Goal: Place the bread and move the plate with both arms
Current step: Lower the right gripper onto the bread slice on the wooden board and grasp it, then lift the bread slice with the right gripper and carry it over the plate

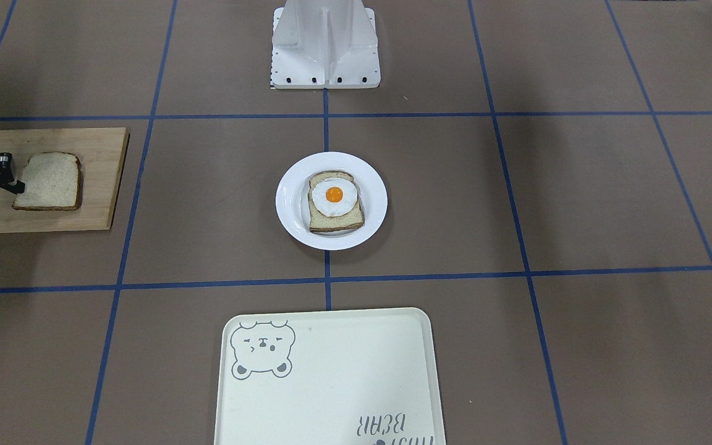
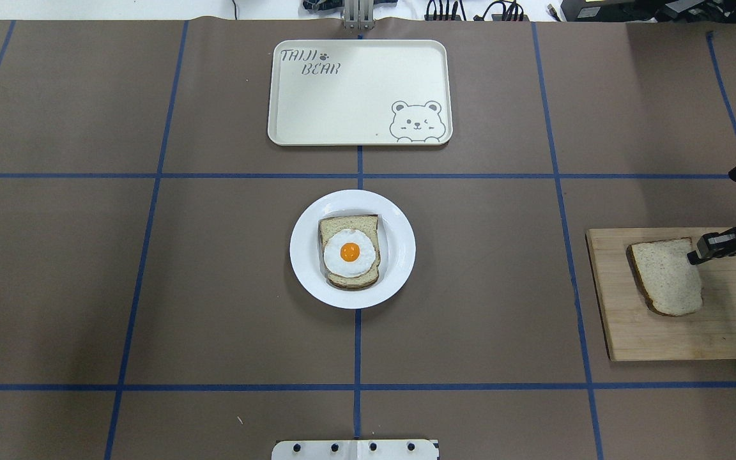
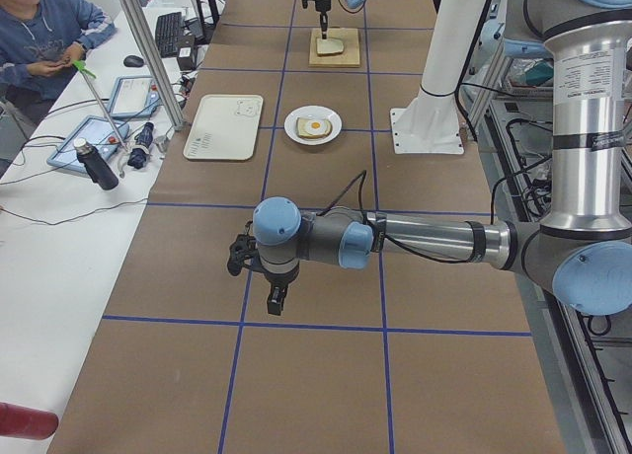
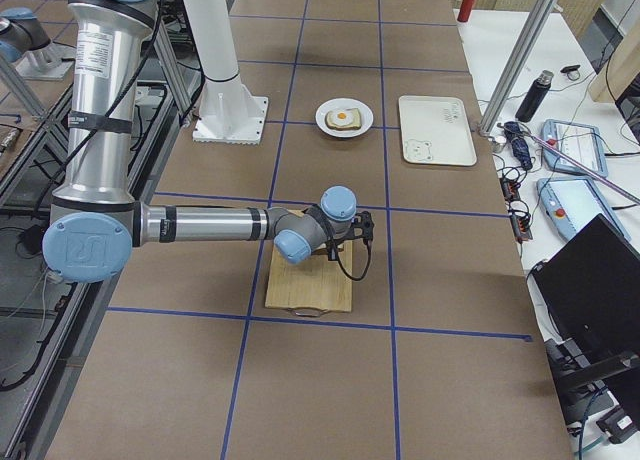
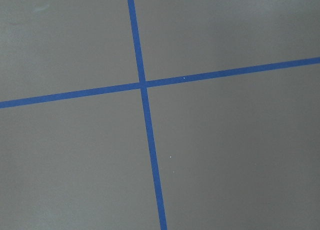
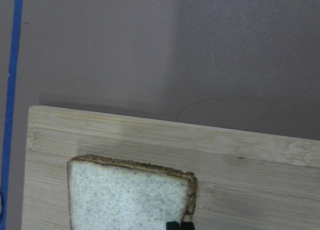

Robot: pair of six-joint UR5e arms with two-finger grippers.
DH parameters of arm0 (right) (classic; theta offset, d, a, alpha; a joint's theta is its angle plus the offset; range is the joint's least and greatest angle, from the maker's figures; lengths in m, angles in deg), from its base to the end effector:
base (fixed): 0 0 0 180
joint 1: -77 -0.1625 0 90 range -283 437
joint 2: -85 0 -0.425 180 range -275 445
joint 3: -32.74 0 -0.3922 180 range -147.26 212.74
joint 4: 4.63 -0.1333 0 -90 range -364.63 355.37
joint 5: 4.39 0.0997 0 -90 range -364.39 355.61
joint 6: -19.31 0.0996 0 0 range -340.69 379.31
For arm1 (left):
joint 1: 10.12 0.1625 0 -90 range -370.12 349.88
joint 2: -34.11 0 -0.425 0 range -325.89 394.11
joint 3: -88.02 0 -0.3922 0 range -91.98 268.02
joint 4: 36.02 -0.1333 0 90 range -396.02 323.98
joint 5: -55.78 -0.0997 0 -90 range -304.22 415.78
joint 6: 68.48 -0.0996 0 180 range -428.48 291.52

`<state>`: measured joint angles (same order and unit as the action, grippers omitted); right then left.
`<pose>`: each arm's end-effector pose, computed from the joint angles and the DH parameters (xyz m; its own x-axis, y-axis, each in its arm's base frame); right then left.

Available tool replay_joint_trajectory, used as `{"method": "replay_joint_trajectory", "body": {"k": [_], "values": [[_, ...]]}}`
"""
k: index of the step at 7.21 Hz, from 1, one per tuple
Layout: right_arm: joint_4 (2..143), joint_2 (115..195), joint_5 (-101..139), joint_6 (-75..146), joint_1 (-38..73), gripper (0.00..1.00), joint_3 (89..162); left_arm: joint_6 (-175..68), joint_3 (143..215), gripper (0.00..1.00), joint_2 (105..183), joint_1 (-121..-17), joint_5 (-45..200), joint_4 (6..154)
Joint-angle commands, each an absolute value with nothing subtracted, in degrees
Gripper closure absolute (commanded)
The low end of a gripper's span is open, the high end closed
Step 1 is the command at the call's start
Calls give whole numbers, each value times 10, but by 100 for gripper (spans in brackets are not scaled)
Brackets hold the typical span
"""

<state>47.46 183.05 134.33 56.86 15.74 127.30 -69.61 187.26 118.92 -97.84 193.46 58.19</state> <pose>-0.1658 -0.4238 0.6050 0.5384 -0.1060 0.8360 0.0864 0.9938 0.0703 -0.0413 -0.4631 0.6101 0.6676 0.1524 -0.7288 -0.0525 0.9860 0.1581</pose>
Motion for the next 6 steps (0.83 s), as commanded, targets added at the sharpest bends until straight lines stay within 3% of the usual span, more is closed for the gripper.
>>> {"method": "replay_joint_trajectory", "body": {"k": [1,3,6], "values": [[475,1818,1371,572,150,100,1289,-696,1873,2,1189,-978,1935,582],[479,1754,1395,598,149,100,1285,-695,1873,2,1189,-978,1935,581],[479,1590,1417,784,179,100,1249,-696,1868,2,1189,-978,1935,583]]}}
